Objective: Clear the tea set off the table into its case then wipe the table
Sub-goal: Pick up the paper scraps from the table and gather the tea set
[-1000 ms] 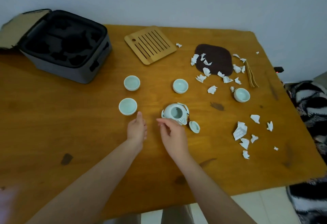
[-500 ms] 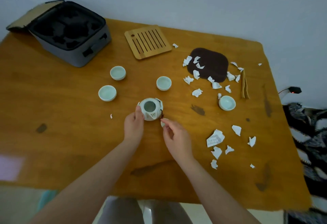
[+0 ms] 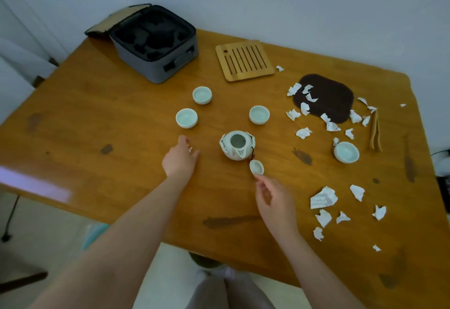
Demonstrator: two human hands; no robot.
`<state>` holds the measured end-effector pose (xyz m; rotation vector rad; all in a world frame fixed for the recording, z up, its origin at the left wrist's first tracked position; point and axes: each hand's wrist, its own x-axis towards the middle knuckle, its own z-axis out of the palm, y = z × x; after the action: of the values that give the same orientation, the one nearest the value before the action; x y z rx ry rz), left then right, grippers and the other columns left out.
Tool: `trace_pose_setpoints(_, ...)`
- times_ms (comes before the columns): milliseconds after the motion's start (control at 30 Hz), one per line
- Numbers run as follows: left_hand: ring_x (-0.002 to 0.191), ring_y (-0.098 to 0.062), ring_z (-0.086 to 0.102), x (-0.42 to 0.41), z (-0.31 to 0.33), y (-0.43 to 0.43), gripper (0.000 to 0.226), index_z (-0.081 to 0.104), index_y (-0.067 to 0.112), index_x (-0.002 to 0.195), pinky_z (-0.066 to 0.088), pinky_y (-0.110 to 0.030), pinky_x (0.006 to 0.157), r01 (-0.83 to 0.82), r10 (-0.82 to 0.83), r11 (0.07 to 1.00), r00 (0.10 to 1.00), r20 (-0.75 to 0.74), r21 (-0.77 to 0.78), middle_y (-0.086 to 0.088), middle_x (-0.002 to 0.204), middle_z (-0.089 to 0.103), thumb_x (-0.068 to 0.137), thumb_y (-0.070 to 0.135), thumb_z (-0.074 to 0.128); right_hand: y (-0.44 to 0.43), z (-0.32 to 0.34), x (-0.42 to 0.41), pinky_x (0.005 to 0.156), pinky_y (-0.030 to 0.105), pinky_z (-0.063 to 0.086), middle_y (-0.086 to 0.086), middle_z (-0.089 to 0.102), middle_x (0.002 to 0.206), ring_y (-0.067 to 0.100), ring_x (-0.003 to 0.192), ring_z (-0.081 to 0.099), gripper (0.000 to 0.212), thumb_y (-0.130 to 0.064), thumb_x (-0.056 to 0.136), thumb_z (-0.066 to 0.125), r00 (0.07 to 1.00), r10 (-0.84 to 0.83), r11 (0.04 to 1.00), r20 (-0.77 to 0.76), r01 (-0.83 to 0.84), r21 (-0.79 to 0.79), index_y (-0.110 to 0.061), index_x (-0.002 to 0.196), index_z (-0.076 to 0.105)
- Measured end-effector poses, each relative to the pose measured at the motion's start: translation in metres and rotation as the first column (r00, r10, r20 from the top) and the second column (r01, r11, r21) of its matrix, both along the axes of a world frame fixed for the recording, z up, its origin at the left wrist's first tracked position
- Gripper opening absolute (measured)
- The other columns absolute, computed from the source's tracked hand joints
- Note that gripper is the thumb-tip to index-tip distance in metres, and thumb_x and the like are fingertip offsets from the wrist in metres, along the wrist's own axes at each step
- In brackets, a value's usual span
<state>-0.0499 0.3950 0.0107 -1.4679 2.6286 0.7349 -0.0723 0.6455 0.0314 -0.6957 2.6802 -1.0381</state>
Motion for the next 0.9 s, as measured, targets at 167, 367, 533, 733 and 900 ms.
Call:
trace_pose_setpoints(167,0.088,-0.02,0.059,-0.002,-0.015,-0.015,0.032,0.053,0.023,0.116,0.043,-0.031,0.065,-0.103,0.105,0.993,0.994,-0.038,0.053,-0.001,0.105,0.066,0.091,0.042,0.061,0.001,-0.004,0.011,0.079,0.021,0.05,-0.016,0.059,0.101,0.0,0.095,0.055,0.035,-0.017,0.094,0.058,1.0,-0.004,1.0,0.006,0.004,0.026,-0.026,0.128,0.059)
trace_pose_setpoints(367,0.091,-0.019,0.06,0.0,-0.024,-0.01,0.019,0.06,0.025,0.108,0.043,-0.031,0.065,-0.212,0.221,0.973,0.968,-0.121,0.086,0.001,0.105,0.066,0.094,0.038,0.057,-0.006,-0.006,0.018,0.079,0.028,0.053,-0.017,0.058,0.101,0.002,0.094,0.056,0.035,-0.015,0.093,0.059,1.0,-0.022,1.0,0.003,0.022,0.003,-0.024,0.127,0.06)
trace_pose_setpoints(533,0.084,-0.017,0.057,-0.002,-0.025,-0.011,0.016,0.062,0.024,0.102,0.045,-0.03,0.065,-0.226,0.234,0.97,0.966,-0.11,0.085,0.002,0.1,0.065,0.097,0.036,0.053,-0.006,-0.006,0.019,0.076,0.019,0.05,-0.016,0.058,0.101,0.001,0.093,0.056,0.036,-0.015,0.094,0.058,1.0,-0.027,1.0,0.008,0.027,0.001,-0.025,0.128,0.059)
trace_pose_setpoints(733,0.073,-0.016,0.056,0.0,-0.024,-0.014,0.02,0.055,0.02,0.103,0.045,-0.03,0.061,-0.105,0.107,0.993,0.994,-0.034,0.05,0.003,0.083,0.058,0.101,0.036,0.043,0.003,-0.004,0.02,0.074,0.017,0.048,-0.016,0.058,0.102,0.002,0.092,0.056,0.034,-0.015,0.095,0.056,0.999,-0.034,0.999,0.007,0.034,-0.026,-0.025,0.128,0.059)
trace_pose_setpoints(900,0.079,-0.02,0.057,0.007,-0.014,-0.001,0.015,0.048,0.017,0.104,0.044,-0.033,0.065,-0.145,0.164,0.983,0.97,-0.181,0.111,-0.003,0.092,0.059,0.103,0.028,0.038,0.021,0.002,0.004,0.075,0.018,0.048,-0.015,0.058,0.102,0.002,0.091,0.054,0.033,-0.015,0.096,0.054,0.994,-0.107,0.994,0.0,0.107,-0.025,-0.025,0.127,0.06)
